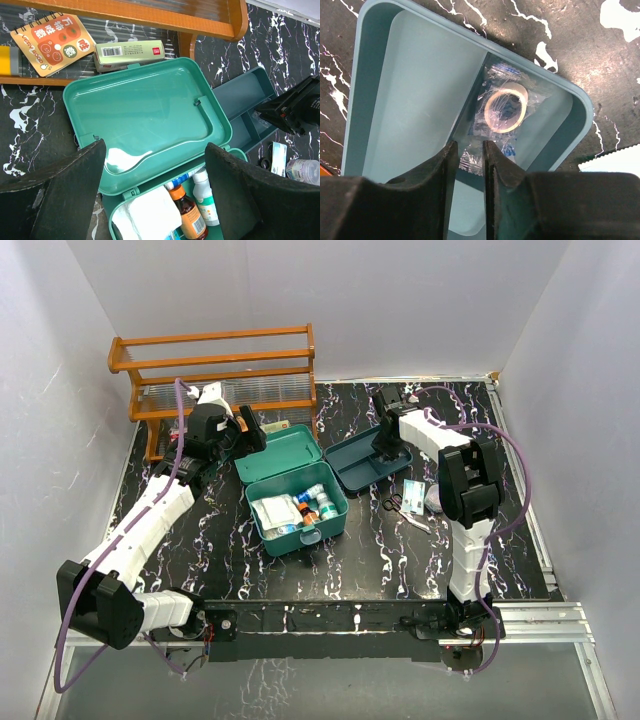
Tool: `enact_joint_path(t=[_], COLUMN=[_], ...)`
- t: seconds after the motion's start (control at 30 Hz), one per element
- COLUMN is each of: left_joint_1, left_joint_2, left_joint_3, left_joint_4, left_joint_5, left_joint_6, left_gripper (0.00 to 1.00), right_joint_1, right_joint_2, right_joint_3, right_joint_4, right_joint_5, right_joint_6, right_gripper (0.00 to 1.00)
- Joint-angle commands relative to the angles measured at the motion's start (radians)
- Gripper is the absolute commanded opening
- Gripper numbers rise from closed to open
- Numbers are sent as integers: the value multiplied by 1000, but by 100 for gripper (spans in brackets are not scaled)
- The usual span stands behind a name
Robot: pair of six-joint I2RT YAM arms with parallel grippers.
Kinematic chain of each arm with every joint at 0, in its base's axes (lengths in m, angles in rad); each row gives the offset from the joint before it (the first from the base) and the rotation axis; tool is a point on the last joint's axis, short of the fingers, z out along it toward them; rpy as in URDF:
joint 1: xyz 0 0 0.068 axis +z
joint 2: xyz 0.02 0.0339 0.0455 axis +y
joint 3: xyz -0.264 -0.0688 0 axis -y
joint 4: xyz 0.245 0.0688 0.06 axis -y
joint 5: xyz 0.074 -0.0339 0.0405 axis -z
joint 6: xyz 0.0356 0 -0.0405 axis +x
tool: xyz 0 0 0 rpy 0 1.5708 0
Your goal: Organize the medicine kit
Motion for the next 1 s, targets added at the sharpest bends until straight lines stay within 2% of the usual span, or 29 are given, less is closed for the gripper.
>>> enact_joint_path(t=[0.0, 0.1, 0.23, 0.37, 0.67, 0.77, 0.97], left_joint_1=[8, 8, 8, 9, 8, 9, 9], left_joint_2=[-18, -24, -37, -47, -66, -71, -71], left_joint_3=[29, 27, 15, 3, -35, -41, -38], left_joint_4=[10, 10, 16, 18, 17, 19, 19], left_joint_5=[-3, -3, -4, 1, 27, 35, 41], left_joint_6=[10, 10, 9, 9, -10, -16, -17], left_gripper=[79, 79, 79, 79, 79, 79, 79], right_joint_1=[-7, -10, -13, -14, -13, -14, -14], right_joint_2=[-75, -134, -254, -369, -495, -492, -445], right_joint_3=[41, 11, -88, -220, -471, -503, -501], right_joint_4=[14, 11, 16, 33, 25, 12, 38], right_joint_5=[11, 15, 41, 26, -68, -18, 24], right_joint_6=[-50, -119, -220, -286, -287, -251, -251], right_gripper=[27, 31, 46, 53, 51, 50, 42])
